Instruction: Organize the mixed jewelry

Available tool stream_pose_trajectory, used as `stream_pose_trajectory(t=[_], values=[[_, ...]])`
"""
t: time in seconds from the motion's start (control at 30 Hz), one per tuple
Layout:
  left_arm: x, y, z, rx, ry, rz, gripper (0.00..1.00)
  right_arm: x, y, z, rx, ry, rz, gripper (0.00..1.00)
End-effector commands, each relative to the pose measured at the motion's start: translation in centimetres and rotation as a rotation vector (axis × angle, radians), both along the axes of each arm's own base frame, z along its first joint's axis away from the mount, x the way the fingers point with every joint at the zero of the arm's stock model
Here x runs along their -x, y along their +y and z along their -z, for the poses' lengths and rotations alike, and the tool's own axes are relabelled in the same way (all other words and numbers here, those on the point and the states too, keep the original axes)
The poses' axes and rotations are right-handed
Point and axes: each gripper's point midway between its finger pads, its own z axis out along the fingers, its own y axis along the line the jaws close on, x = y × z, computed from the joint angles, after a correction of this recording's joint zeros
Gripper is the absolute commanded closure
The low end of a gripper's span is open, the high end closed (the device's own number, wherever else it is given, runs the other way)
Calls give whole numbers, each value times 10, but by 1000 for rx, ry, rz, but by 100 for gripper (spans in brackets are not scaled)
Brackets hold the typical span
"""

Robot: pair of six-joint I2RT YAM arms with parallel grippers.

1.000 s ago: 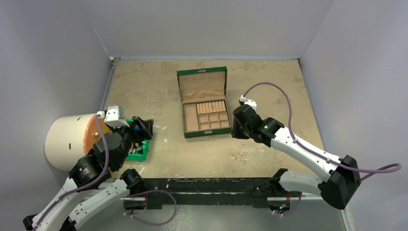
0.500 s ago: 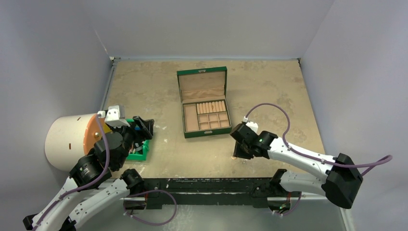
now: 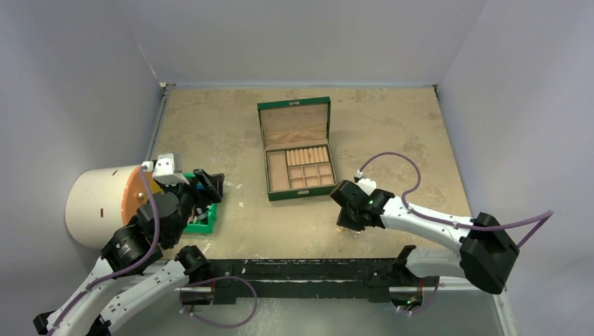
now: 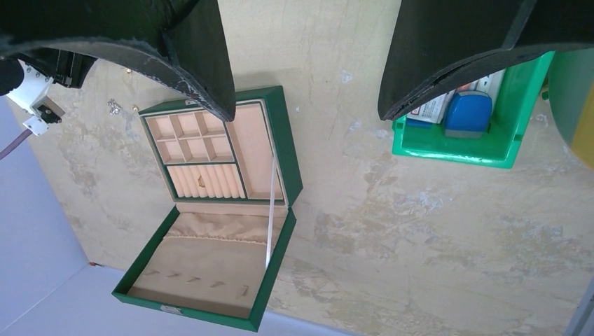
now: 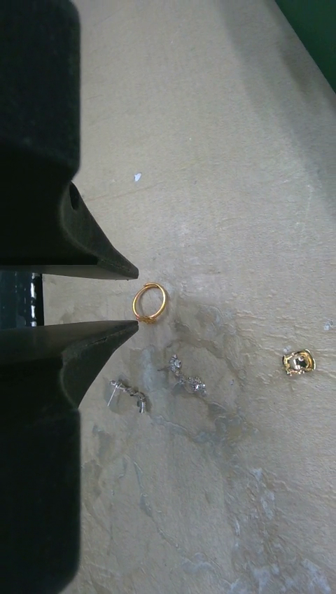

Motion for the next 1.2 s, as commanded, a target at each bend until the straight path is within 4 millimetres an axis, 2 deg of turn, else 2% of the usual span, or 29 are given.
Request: stream_pose_trajectory(t=[0.0, 0.43, 0.8, 0.93, 1.07, 1.17], values=[[-2, -1, -9, 27, -29, -3, 26, -6, -5, 5, 28, -25, 61, 70], [-2, -1, -9, 28, -31, -4, 26, -1, -11, 21, 79, 17, 70, 72], [-2, -1, -9, 25, -28, -4, 26, 4, -13, 28, 86, 39, 65, 80], [-2, -1, -9, 25, -28, -4, 26, 5, -15, 29, 89, 43, 65, 88], [-3, -3, -9, 24, -26, 3, 26, 5, -13, 26, 77, 36, 62, 100], [-3, -7, -8, 21, -19, 19, 26, 2, -10, 21, 62, 21, 55, 100]])
